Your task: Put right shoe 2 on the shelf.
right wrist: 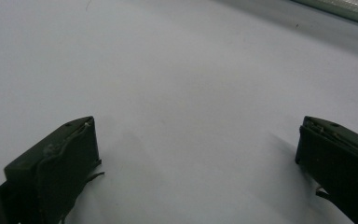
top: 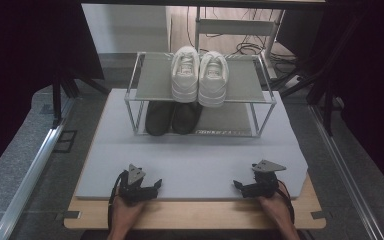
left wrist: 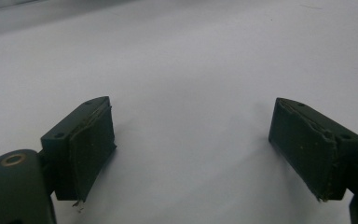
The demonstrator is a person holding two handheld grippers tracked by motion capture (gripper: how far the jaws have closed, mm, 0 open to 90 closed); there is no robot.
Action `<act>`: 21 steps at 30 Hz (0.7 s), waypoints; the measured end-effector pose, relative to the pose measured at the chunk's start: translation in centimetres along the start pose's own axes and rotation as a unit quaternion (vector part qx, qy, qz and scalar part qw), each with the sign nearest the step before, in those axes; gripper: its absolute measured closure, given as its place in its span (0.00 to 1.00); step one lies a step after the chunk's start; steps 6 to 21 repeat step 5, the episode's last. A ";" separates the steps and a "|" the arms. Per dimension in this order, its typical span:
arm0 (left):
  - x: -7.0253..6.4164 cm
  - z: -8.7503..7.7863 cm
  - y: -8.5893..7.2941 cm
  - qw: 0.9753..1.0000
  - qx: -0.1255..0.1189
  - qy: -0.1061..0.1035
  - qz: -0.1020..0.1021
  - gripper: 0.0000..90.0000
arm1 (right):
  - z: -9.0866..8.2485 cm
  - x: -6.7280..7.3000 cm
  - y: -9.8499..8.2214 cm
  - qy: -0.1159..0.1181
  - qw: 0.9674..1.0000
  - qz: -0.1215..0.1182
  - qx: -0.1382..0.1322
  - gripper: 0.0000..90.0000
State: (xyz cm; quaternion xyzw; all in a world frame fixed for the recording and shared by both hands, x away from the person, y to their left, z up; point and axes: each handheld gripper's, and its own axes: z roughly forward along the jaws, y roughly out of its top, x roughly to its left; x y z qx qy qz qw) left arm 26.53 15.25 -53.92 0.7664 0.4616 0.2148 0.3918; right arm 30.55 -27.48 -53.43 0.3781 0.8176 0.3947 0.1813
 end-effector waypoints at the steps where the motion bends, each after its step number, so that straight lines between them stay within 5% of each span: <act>1: 0.0 0.0 0.0 1.000 0.000 0.000 0.000 0.16 | 0.0 0.1 -0.1 -0.003 1.000 0.002 -0.006 0.00; 21: 0.0 0.0 0.0 1.000 0.000 0.000 0.000 0.16 | 0.0 0.1 -0.3 -0.004 1.000 0.004 -0.012 0.00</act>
